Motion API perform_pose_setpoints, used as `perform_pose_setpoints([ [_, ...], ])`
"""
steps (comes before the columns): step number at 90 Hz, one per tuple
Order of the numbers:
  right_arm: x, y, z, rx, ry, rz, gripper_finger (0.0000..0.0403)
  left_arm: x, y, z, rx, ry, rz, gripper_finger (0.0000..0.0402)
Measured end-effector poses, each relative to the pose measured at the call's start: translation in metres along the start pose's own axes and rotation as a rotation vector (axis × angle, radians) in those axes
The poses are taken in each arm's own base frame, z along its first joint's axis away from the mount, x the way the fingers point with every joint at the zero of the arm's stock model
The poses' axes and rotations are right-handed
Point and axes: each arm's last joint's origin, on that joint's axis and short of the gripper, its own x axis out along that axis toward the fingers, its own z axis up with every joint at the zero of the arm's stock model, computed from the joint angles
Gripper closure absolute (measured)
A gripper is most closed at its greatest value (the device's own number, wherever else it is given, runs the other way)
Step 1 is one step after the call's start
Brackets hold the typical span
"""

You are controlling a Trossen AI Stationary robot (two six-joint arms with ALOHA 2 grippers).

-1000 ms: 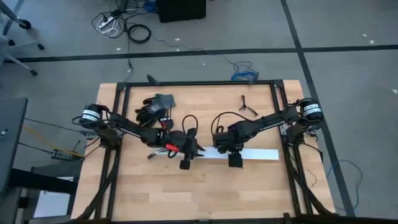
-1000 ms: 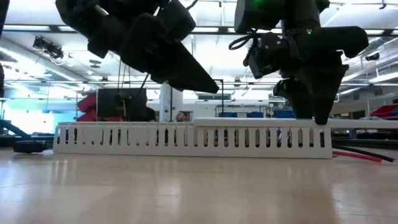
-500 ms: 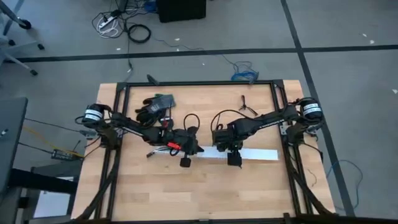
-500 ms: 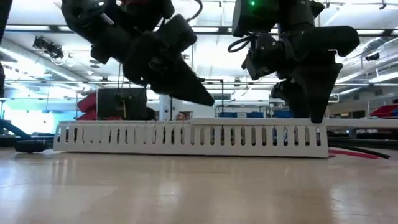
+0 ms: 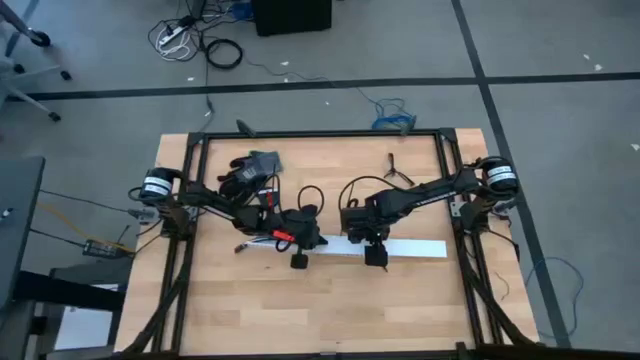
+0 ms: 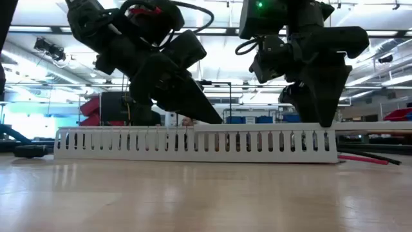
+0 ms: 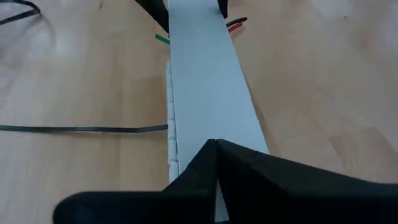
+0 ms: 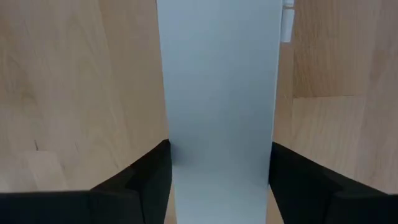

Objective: Ziptie cables
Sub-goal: Close the white cable duct cover

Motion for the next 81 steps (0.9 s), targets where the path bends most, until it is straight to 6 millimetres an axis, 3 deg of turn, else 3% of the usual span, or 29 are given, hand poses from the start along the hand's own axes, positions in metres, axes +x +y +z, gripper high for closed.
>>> perform_pose_setpoints([
  [63, 0.001, 0.004, 0.005, -0.037, -0.069, -0.037, 0.0185, -0.003, -0.003, 0.007, 0.056, -0.057, 0.025, 0.0401],
  [81, 0.001, 0.005, 0.005, -0.032, -0.066, -0.04, 0.0183, -0.011, -0.01, 0.016, 0.122, -0.088, 0.007, 0.0372],
])
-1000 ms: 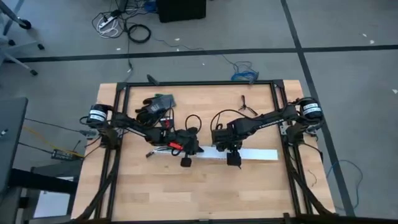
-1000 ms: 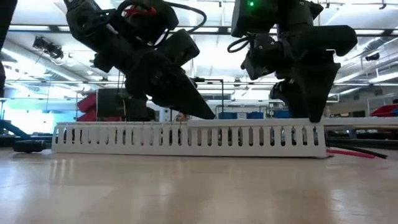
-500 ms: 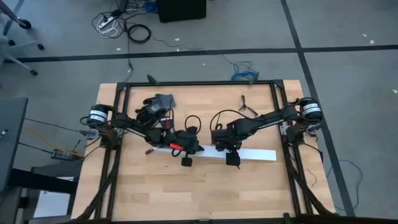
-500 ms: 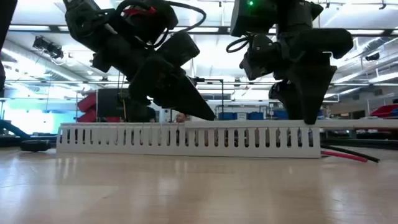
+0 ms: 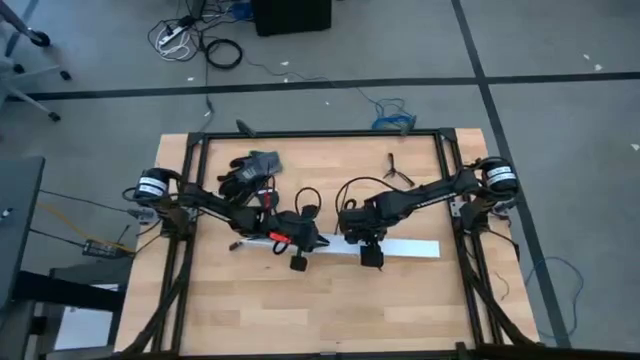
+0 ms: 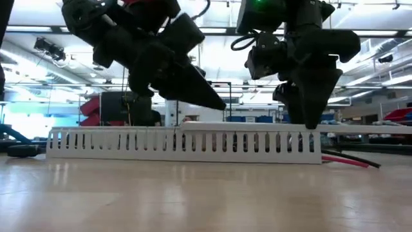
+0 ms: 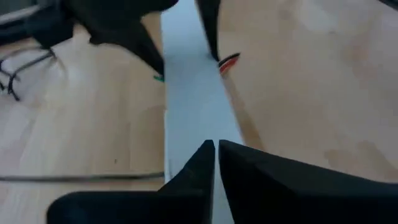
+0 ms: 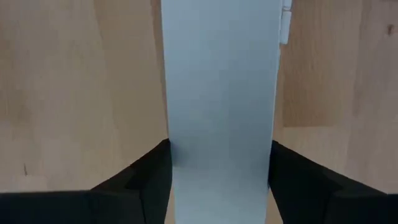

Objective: Ziptie cables
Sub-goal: Close the white cable duct cover

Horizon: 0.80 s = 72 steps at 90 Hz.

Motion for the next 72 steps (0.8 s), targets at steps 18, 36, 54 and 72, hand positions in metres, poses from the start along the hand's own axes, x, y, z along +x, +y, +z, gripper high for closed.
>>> perform_pose_setpoints([
  [18, -0.0001, -0.0001, 0.0005, 0.01, -0.006, -0.006, 0.0186, -0.0013, -0.0009, 0.0007, -0.005, 0.009, 0.01, 0.0303],
  [36, -0.0001, 0.0001, 0.001, 0.047, -0.013, -0.011, 0.0186, -0.0014, 0.0003, 0.0004, -0.005, 0.018, 0.053, 0.0262],
  [54, -0.0001, 0.0016, 0.0007, 0.094, -0.018, -0.029, 0.0186, -0.0014, 0.0004, -0.0001, -0.003, 0.023, 0.052, 0.0259],
  [72, 0.0006, 0.0069, -0.0001, 0.079, -0.024, -0.037, 0.0187, -0.0014, 0.0004, -0.0001, -0.002, 0.024, 0.052, 0.0259],
])
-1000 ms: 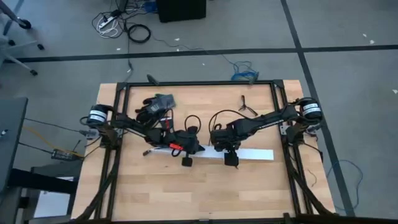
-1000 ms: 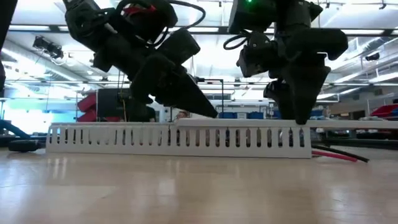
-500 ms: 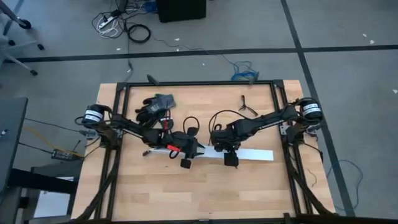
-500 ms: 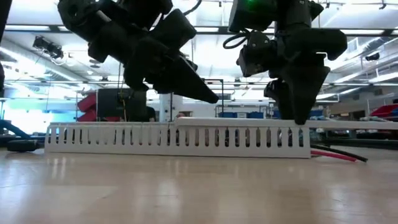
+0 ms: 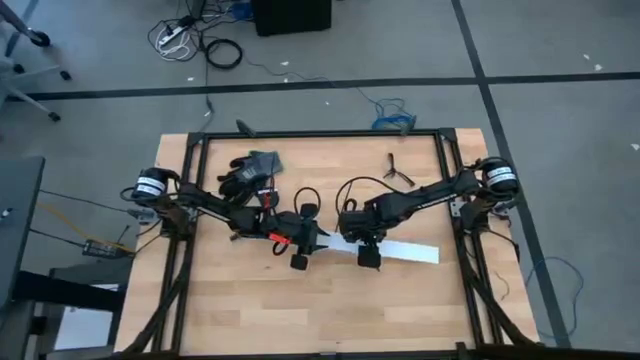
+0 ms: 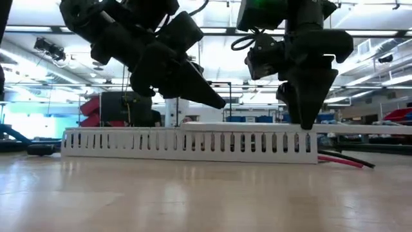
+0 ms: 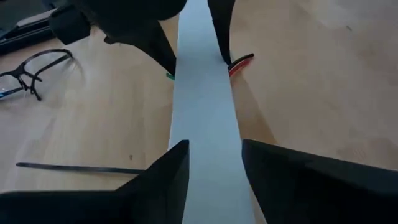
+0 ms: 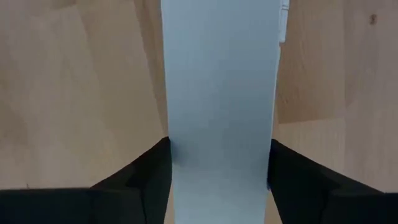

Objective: Ziptie cables
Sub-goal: Close the white cable duct cover

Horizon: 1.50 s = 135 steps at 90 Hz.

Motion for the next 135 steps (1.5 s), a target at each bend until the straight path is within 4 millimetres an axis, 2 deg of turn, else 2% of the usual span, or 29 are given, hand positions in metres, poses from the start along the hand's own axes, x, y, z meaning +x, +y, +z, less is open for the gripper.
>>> perform_pose_setpoints([
  [16, 0.0, 0.003, -0.001, -0.013, -0.004, -0.012, 0.0186, 0.0, 0.002, -0.001, -0.002, 0.017, 0.062, 0.0259],
  [30, 0.0, 0.004, -0.001, -0.016, -0.006, -0.012, 0.0186, -0.004, 0.007, -0.006, -0.044, 0.104, 0.12, 0.0259],
  [44, 0.0, 0.004, -0.001, -0.019, -0.004, -0.01, 0.0183, -0.02, 0.014, -0.004, -0.053, 0.179, 0.12, 0.0259],
  [59, 0.0, 0.004, -0.001, -0.025, -0.003, -0.008, 0.0186, -0.04, 0.02, 0.01, -0.051, 0.146, 0.146, 0.0259],
  [68, 0.0, 0.004, -0.001, -0.027, -0.003, -0.008, 0.0186, -0.045, 0.03, 0.005, -0.056, 0.218, 0.192, 0.026],
  [93, 0.0, 0.004, -0.001, -0.027, -0.001, -0.005, 0.0184, -0.032, 0.04, -0.032, -0.123, 0.311, 0.139, 0.0295],
  [135, 0.0, 0.002, -0.002, 0.005, 0.015, 0.018, 0.0186, -0.007, 0.034, -0.046, -0.149, 0.265, 0.019, 0.0315],
])
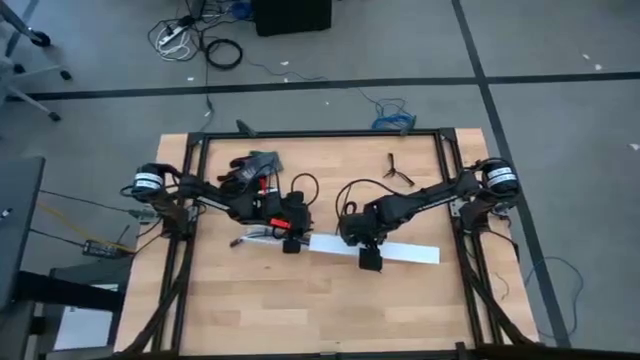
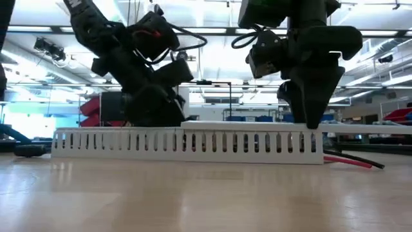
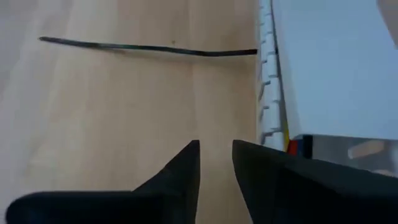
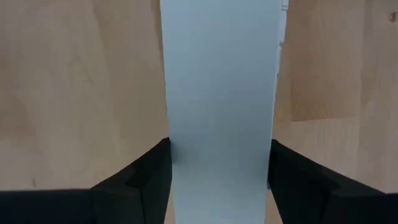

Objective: Ziptie cables
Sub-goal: Close the white cable duct cover

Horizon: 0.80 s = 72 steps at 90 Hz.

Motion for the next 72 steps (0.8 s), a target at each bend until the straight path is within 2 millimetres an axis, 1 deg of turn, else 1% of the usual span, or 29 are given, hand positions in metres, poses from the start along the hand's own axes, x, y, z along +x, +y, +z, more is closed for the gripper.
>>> perform_pose_setpoints([
  [32, -0.001, -0.007, 0.002, 0.058, 0.007, 0.002, 0.0186, 0.0, -0.001, -0.001, -0.021, 0.003, -0.029, 0.0315],
  [50, 0.001, -0.01, 0.002, 0.083, 0.05, 0.084, 0.0179, 0.0, -0.001, 0.0, -0.02, -0.006, -0.041, 0.0315],
  [62, 0.001, -0.012, 0.002, 0.092, 0.061, 0.103, 0.0179, -0.005, -0.001, 0.003, -0.019, -0.025, -0.041, 0.0315],
  [72, 0.001, -0.013, 0.002, 0.101, 0.065, 0.106, 0.0181, -0.016, 0.0, 0.011, -0.017, -0.061, -0.024, 0.0314],
])
